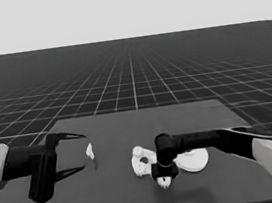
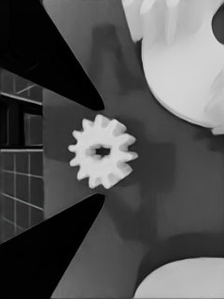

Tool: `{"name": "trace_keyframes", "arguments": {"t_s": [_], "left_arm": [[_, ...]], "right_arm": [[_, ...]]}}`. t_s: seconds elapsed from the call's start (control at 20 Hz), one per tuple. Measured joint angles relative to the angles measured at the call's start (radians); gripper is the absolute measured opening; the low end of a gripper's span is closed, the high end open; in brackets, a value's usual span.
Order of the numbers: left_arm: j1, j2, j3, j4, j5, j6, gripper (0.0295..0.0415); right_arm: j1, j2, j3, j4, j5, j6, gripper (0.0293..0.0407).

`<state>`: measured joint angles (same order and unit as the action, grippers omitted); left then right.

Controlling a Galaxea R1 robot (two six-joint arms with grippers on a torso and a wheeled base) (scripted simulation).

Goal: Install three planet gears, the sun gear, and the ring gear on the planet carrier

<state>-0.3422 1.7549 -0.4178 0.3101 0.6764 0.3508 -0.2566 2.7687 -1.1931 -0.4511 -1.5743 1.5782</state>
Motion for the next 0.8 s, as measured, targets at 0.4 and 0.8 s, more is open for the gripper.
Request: {"name": "trace_keyframes", "arguments": {"t_s": [0.4, 0.8], "left_arm": [[0.000, 0.000, 0.000, 0.000, 0.000, 0.000, 0.0385], [0.000, 0.000, 0.000, 0.000, 0.000, 0.000, 0.0385]], "right_arm": [[-0.002, 0.001, -0.002, -0.003, 0.001, -0.002, 0.0310], [0.211, -0.016, 0.120, 0.211, -0.024, 0.100, 0.0310]]}}
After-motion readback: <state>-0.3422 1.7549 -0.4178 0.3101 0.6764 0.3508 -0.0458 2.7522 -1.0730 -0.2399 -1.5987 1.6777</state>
